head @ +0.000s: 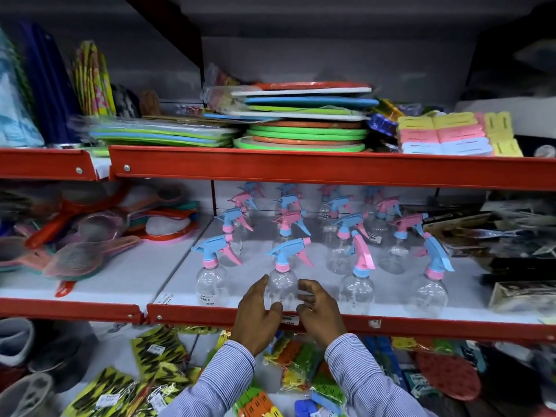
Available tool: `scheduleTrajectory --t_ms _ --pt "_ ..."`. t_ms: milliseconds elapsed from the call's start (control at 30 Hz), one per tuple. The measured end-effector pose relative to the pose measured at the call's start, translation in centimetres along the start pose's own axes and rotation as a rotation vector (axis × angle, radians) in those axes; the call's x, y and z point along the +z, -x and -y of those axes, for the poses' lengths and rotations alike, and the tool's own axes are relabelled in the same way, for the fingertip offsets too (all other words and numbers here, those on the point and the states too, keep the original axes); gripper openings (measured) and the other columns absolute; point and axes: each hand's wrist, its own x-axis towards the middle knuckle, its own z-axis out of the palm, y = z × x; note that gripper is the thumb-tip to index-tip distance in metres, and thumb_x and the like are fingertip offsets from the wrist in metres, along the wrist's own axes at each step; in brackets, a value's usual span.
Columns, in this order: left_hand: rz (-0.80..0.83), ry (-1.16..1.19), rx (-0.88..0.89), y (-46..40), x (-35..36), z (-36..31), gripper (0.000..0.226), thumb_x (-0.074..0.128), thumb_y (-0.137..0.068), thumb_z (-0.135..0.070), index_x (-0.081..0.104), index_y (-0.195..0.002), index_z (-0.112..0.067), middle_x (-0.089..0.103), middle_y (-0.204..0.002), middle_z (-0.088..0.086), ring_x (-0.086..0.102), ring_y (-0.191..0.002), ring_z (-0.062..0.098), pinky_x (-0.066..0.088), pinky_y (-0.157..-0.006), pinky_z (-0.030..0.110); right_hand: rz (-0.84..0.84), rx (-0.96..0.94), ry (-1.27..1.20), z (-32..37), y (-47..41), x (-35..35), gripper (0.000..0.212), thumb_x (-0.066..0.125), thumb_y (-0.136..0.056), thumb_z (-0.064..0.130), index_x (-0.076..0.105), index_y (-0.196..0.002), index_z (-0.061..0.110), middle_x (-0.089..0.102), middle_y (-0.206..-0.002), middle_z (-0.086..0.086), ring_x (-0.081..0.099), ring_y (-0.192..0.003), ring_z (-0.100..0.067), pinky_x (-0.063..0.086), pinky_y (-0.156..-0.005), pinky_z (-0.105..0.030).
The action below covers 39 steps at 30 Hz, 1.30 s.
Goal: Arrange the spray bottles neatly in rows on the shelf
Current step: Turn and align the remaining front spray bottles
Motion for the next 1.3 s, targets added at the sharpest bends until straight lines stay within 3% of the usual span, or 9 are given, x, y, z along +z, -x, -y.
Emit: scheduleTrajectory --t_ms 600,733,833,933,1033,1067,1200,1300 --pt "0.042 -0.013 -0.032 -0.2 -0.1 -0.2 0.062 0.052 -0.087 -0.017 0.029 -0.145 -0.02 0.036 -0.153 0.003 0.037 -0.138 0.021 0.032 -0.115 0.045 0.006 -0.003 0.012 -0.3 0.0 0.1 0.045 0.054 -0.083 -0.003 0.051 -0.122 0.02 0.059 -0.124 0.0 0.058 -0.107 -0.012 0.049 -0.097 -0.029" --pt "0.036 -0.005 -0.007 -0.2 -0.1 0.1 0.063 0.053 -0.087 -0.018 0.028 -0.145 -0.02 0.035 -0.153 0.003 0.036 -0.138 0.021 0.033 -0.115 0.045 -0.016 -0.044 0.04 -0.3 0.6 -0.1 0.048 0.055 -0.082 -0.002 0.051 -0.124 0.02 0.057 -0.126 0.0 0.055 -0.109 -0.011 0.044 -0.097 -0.023" --pt "-0.037 -0.108 0.11 0.5 -0.1 0.6 0.066 0.055 -0.083 -0.023 0.029 -0.144 -0.022 0.035 -0.152 0.002 0.033 -0.139 0.018 0.03 -0.117 0.038 -0.133 -0.159 0.06 -0.6 1.8 -0.8 0.05 0.054 -0.078 -0.005 0.056 -0.119 0.024 0.06 -0.121 0.005 0.056 -0.11 -0.004 0.046 -0.1 -0.022" --pt "-0.135 -0.226 0.305 1.2 -0.2 0.2 0.064 0.051 -0.079 -0.031 0.034 -0.141 -0.024 0.04 -0.146 -0.002 0.035 -0.135 0.011 0.029 -0.113 0.027 -0.296 -0.27 0.108 -0.8 3.0 -1.9 0.05 0.053 -0.074 -0.009 0.061 -0.107 0.028 0.062 -0.11 0.012 0.056 -0.105 0.002 0.048 -0.093 -0.017" --pt "-0.183 -0.334 0.513 2.3 0.5 -0.5 0.062 0.055 -0.079 -0.028 0.04 -0.138 -0.023 0.047 -0.143 -0.004 0.039 -0.134 0.011 0.035 -0.112 0.031 -0.397 -0.338 0.164 -1.3 4.3 -3.6 0.042 0.051 -0.074 -0.005 0.062 -0.099 0.027 0.06 -0.104 0.009 0.056 -0.103 -0.003 0.049 -0.089 -0.023" --pt "-0.125 -0.346 0.569 2.5 3.0 -1.2 0.061 0.055 -0.079 -0.027 0.04 -0.138 -0.022 0.047 -0.144 -0.003 0.038 -0.136 0.012 0.035 -0.112 0.033 -0.454 -0.32 0.186 -2.7 5.3 -5.8 0.041 0.05 -0.072 -0.002 0.061 -0.098 0.027 0.058 -0.103 0.009 0.056 -0.103 -0.007 0.048 -0.089 -0.027" --pt "0.008 -0.467 0.643 2.9 7.4 -2.4 0.064 0.045 -0.087 -0.031 0.025 -0.146 -0.017 0.027 -0.157 0.001 0.019 -0.147 0.016 0.025 -0.119 0.039 -0.55 -0.289 0.249 -5.1 5.8 -9.1 0.046 0.048 -0.07 0.003 0.056 -0.109 0.027 0.054 -0.112 0.008 0.054 -0.105 -0.017 0.049 -0.089 -0.04" --pt "0.07 -0.544 0.592 1.9 8.1 -2.7 0.068 0.035 -0.091 -0.037 0.006 -0.149 -0.017 0.004 -0.162 0.003 -0.003 -0.149 0.019 0.01 -0.122 0.043 -0.449 -0.189 0.274 -5.1 4.3 -9.3 0.057 0.051 -0.078 0.001 0.045 -0.13 0.023 0.049 -0.135 -0.001 0.046 -0.125 -0.019 0.041 -0.106 -0.038"
